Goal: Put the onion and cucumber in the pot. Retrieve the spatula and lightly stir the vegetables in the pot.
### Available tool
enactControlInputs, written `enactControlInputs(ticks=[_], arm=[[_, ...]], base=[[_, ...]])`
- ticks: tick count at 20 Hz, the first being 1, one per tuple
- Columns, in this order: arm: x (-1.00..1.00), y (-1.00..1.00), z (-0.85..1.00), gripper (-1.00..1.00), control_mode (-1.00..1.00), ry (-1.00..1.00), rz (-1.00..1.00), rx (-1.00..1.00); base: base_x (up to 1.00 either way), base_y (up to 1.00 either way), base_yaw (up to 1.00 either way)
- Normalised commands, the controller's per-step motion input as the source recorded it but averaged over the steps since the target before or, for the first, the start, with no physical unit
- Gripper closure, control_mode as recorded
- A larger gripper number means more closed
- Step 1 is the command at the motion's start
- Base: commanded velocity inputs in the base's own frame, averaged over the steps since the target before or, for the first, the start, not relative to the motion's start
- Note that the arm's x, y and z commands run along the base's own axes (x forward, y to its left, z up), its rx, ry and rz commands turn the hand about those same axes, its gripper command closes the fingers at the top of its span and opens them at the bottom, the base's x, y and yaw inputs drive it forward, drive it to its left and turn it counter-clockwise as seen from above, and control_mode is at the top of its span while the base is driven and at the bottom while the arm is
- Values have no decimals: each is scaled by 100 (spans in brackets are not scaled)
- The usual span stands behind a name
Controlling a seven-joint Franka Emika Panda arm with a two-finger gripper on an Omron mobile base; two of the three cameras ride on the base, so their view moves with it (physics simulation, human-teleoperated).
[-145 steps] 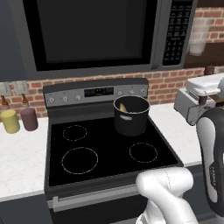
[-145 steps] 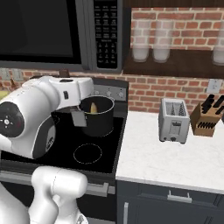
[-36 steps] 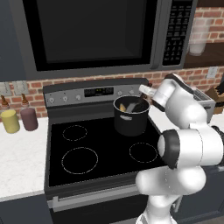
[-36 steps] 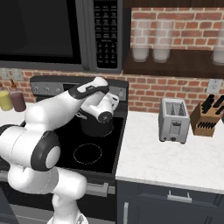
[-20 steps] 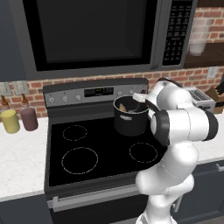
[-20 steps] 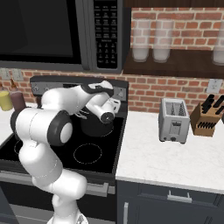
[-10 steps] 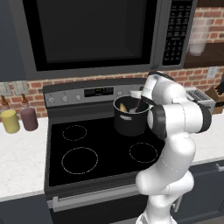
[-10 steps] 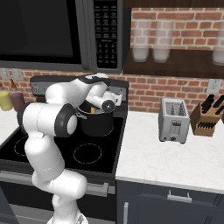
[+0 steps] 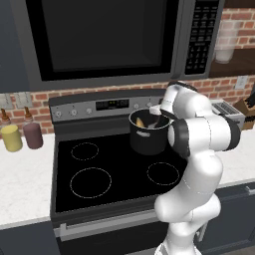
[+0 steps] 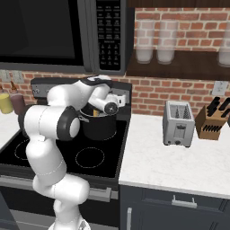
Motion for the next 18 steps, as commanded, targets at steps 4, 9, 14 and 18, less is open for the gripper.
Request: enactControlInputs(ticks=[4,9,14,18], arm=[[1,41,0,100,-100,-6,0,-16],[12,51,0,100,-100,-12,0,-19],[17,42,0,100,-100,-4,0,-21],[19,56,0,100,-100,0,0,-21]], base=[[0,0,0],[0,0,0],[0,0,0],[0,0,0]])
